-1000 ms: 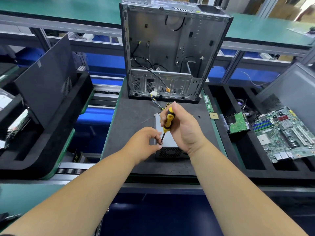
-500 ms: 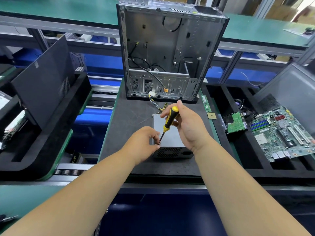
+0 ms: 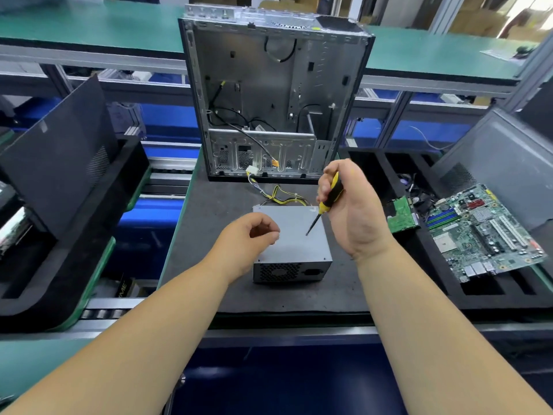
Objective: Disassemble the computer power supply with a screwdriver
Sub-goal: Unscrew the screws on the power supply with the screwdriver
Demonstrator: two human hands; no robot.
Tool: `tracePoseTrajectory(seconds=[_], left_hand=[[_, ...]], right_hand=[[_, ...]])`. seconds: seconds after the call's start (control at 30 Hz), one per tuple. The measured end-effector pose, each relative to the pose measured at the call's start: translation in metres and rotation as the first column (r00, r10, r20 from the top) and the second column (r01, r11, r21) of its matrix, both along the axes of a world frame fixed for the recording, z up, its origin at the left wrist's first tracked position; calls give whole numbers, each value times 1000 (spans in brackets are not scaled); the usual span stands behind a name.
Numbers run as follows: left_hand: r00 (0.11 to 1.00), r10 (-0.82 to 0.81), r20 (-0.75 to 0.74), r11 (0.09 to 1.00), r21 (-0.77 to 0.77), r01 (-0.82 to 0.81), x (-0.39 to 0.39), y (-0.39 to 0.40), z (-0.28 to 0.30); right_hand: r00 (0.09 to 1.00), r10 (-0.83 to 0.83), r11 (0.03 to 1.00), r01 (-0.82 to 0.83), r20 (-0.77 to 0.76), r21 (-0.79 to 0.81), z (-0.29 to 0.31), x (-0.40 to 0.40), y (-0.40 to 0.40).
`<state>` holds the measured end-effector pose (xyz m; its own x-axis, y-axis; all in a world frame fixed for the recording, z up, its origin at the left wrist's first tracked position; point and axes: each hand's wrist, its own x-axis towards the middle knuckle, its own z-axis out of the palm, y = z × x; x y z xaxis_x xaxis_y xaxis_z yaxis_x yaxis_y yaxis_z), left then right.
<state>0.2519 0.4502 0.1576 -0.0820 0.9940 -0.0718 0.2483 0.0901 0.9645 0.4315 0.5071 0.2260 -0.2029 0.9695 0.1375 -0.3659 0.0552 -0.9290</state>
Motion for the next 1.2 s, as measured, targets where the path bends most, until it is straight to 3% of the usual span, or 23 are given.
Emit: tracePoseTrajectory(seconds=[0.1,0.2,0.3,0.47,0.67,0.8,0.97,1.13,1.2], left_hand=[[975,-25,219,999,-16,29,28,5,16],[920,-26,392,996,-66,56,59,12,27],[874,14,486,994,-101,40,85,21,33],[934,41,356,997,-74,-15,110,36,33],[996,67,53,997,-45,-65,114,63,26],[983,58,-176,997,-33,-65,105,93,17],[922,-107,-371,994,-67,89,108,141,4],[764,-280,-581,960,-158,232,115,200,-12],[667,-342,-662,939,-215,269,115,223,-19]], right_hand=[[970,14,991,-46,245,125,-3,22,-2],[838,-39,968,-104,544,230,-5,43,-5],[732,-60,964,-134,678,230,-9,64,-4],[710,-95,961,-117,698,250,-14,103,7],[426,-334,922,-36,841,384,-32,135,36],[513,-324,946,149,795,289,-45,143,49],[586,-308,912,405,749,58,-63,154,73],[737,-214,829,484,641,-280,-74,160,102],[749,-173,792,492,640,-362,-78,159,111]])
